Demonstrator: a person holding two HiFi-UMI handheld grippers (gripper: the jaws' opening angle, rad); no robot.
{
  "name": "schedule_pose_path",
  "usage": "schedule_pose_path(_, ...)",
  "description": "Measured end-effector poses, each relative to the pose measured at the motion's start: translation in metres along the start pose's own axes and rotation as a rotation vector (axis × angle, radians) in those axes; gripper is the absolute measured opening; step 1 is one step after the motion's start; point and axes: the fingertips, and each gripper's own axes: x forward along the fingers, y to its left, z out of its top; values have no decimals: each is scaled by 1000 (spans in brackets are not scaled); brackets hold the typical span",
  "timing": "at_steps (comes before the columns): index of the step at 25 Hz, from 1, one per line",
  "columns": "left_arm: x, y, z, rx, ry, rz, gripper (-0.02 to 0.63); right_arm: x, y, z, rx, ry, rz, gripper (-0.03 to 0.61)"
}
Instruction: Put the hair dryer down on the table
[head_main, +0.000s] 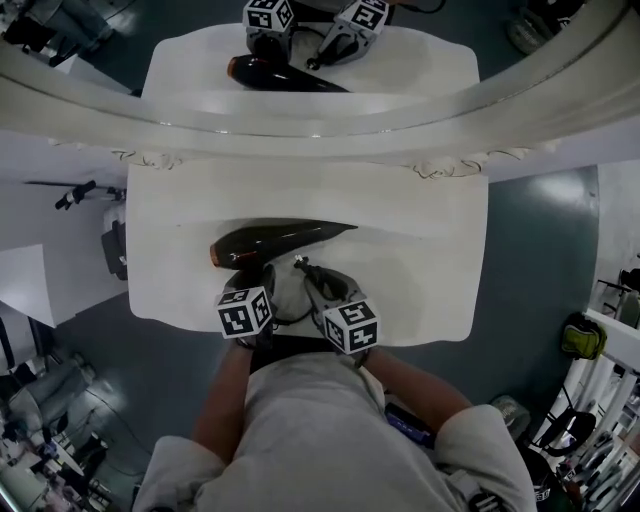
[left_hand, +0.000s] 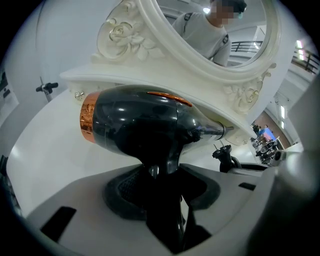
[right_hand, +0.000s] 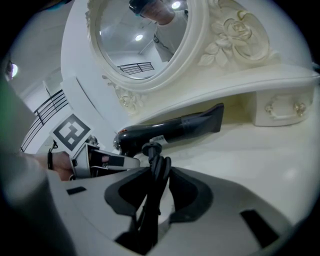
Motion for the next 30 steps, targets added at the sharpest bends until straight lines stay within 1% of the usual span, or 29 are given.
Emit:
schedule_pose_path(10,2,1,4,29,12,-11,175,2,1,2,13,-25,-2,126)
schedule_pose_path(19,4,1,2,27,13,-19,176,1,0,2,23,-38,-26,126)
schedule_pose_path(30,6,2,0,48,30,-18,183,0,-1,2,35,-39,-59,124)
